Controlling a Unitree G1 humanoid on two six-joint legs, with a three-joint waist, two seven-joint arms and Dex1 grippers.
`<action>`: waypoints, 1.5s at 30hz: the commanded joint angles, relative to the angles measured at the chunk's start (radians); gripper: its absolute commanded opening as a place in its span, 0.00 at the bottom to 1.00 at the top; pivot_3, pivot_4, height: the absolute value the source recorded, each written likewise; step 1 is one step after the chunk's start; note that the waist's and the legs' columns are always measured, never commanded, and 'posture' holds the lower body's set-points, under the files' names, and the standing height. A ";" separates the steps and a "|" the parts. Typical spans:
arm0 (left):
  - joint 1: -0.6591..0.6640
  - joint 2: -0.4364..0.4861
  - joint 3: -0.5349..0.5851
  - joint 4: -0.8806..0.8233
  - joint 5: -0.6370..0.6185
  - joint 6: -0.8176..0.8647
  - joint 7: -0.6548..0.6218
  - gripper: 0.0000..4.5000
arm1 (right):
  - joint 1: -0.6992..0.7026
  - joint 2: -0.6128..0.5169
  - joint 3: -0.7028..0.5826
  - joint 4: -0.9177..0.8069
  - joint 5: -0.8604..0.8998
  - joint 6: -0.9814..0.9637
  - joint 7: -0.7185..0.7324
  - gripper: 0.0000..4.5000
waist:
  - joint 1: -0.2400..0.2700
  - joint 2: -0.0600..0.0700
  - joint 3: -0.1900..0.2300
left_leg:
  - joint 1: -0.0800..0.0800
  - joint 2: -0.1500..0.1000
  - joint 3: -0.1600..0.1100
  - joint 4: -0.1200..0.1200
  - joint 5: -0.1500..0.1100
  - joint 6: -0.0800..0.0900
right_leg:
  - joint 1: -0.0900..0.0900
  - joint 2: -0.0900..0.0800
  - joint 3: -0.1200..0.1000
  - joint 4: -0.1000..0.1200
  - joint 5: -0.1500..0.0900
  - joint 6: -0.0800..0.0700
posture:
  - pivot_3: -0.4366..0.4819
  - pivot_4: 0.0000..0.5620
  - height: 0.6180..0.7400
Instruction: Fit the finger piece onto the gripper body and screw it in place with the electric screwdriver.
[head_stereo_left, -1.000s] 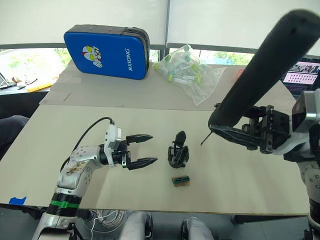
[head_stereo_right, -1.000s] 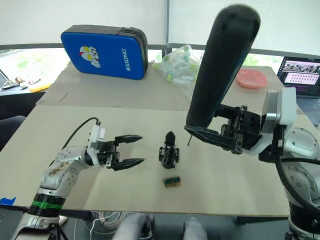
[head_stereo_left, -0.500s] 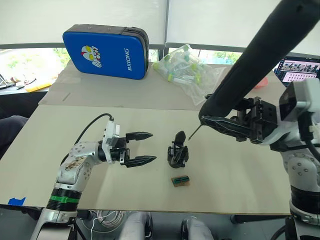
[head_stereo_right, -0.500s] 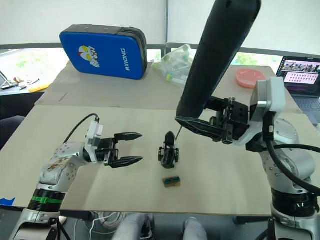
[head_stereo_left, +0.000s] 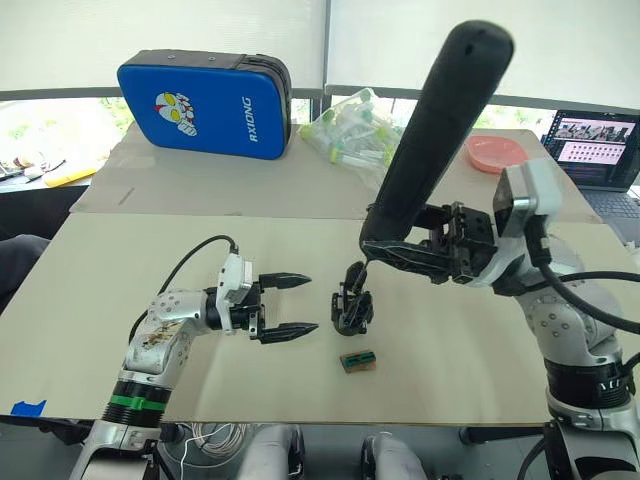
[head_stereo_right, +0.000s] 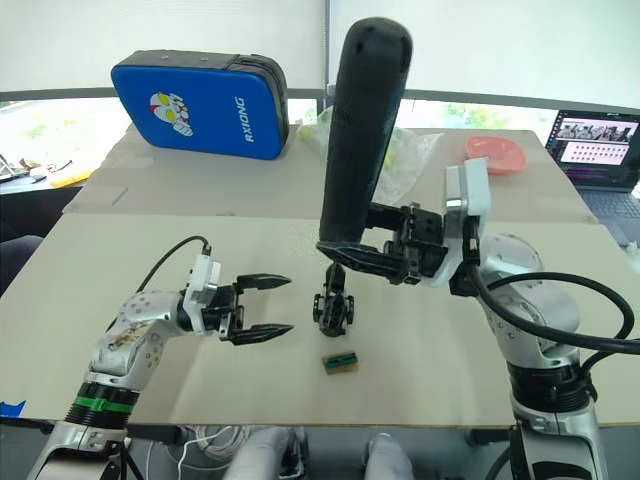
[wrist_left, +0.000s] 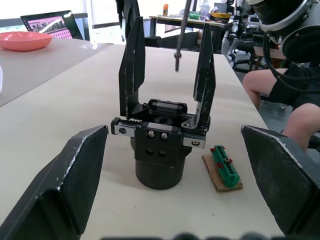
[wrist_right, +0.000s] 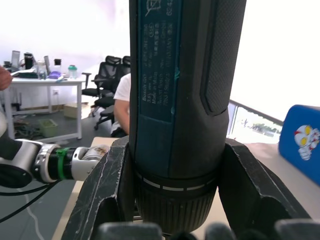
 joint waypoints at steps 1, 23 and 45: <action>0.009 -0.002 -0.012 0.000 0.033 -0.049 0.008 1.00 | -0.028 0.008 -0.005 -0.011 -0.002 -0.002 0.011 0.42 | -0.001 0.000 0.000 | 0.000 0.000 0.000 0.000 0.000 0.000 | 0.000 0.000 0.000 0.000 0.000 0.000 | 0.48 0.27 1.00; 0.020 -0.034 -0.049 0.028 0.084 -0.081 0.046 1.00 | -0.048 0.065 0.042 0.016 -0.089 -0.002 0.048 0.42 | -0.002 0.000 0.000 | 0.000 0.000 0.000 0.000 0.000 0.000 | 0.000 0.000 0.000 0.000 0.000 0.000 | 0.48 0.27 1.00; 0.033 -0.046 -0.083 0.003 0.115 -0.093 0.092 1.00 | -0.036 0.057 0.041 0.018 -0.096 0.007 0.056 0.42 | -0.002 0.000 0.000 | 0.000 0.000 0.000 0.000 0.000 -0.001 | -0.001 0.000 0.000 0.000 0.000 0.000 | 0.48 0.27 1.00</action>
